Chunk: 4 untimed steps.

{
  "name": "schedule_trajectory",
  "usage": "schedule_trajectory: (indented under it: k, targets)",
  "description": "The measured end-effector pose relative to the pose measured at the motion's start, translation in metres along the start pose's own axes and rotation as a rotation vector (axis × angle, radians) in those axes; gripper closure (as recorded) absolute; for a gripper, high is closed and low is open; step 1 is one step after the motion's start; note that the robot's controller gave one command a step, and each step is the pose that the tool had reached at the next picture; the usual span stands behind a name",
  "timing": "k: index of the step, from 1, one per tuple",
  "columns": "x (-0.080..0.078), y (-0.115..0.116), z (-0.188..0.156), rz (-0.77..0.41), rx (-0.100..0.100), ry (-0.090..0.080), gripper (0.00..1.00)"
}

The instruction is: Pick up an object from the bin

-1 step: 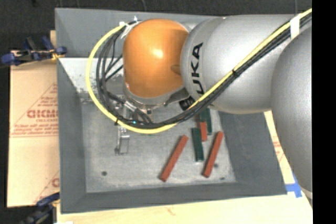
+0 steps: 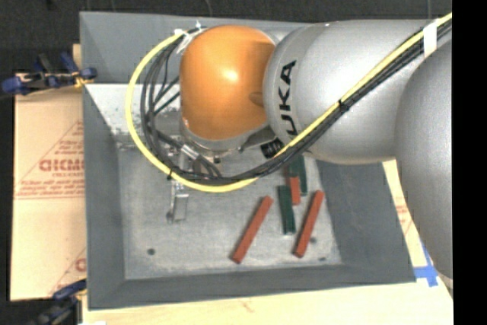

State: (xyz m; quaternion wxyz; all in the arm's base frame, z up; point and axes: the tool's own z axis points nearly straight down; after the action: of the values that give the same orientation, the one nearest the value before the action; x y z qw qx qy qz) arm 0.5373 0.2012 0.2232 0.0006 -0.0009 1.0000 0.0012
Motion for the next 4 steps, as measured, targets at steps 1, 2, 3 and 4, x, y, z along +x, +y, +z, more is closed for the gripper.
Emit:
schedule_trajectory:
  k: [1, 2, 3, 4]
  targets:
    - [-0.024, -0.011, 0.044, -0.004, -0.004, -0.010, 0.00]
    - [-0.026, -0.015, 0.083, -0.169, 0.004, 0.001, 0.00]
    - [-0.026, -0.044, 0.131, -0.384, 0.002, -0.008, 0.00]
    - [-0.041, -0.067, 0.157, -0.445, 0.004, 0.008, 0.00]
